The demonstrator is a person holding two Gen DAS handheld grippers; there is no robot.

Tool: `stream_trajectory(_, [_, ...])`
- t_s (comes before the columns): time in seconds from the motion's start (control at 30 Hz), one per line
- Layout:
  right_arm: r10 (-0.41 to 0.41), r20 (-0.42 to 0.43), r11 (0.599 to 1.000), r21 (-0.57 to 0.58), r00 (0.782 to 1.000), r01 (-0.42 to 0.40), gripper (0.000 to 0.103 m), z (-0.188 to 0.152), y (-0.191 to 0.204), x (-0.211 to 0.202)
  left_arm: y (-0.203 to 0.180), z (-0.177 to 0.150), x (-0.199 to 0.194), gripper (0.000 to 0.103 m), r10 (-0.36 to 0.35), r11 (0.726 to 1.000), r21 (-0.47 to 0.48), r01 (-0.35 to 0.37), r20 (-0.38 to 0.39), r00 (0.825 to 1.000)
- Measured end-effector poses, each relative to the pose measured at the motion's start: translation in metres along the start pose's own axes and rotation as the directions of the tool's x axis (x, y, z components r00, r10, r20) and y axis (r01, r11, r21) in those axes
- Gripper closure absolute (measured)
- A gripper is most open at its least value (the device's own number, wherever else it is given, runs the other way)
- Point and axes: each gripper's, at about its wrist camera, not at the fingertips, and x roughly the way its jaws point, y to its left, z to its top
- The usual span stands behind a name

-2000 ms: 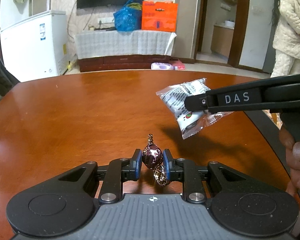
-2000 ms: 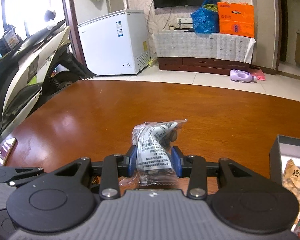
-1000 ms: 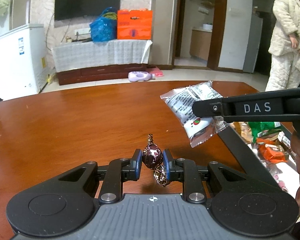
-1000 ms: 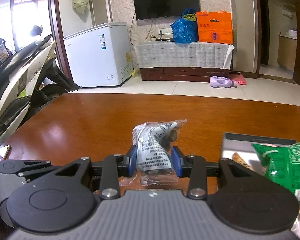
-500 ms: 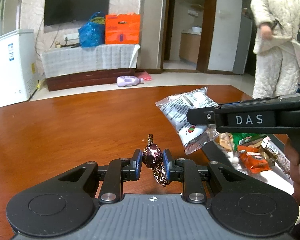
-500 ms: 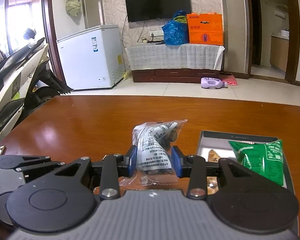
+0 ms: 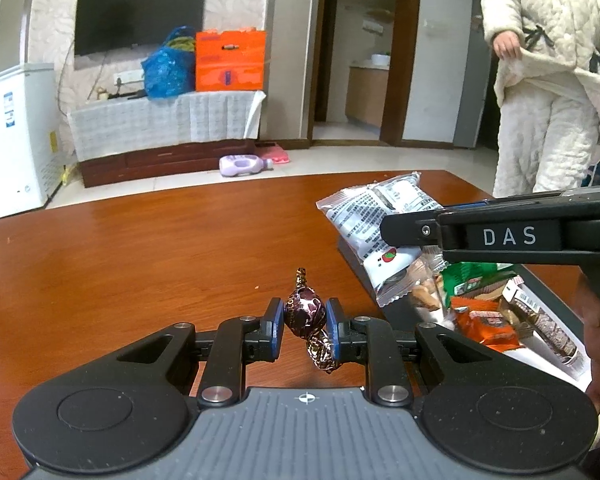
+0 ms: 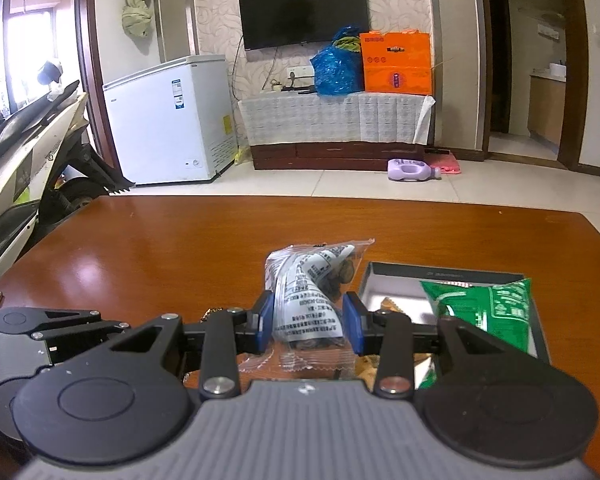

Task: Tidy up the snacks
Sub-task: 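Lower both grippers into the box and open them to release the snacks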

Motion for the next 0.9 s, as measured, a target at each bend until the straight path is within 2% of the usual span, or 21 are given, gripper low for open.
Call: stream_trajectory(0.9, [-0.095,0.033,0.995,0.044,0.995,0.094,0.066,-0.011,-0.054,-0.037,-0.046,0.006,0.021,0.080,-0.091,0.995,0.052,0.090,0.012,0.996])
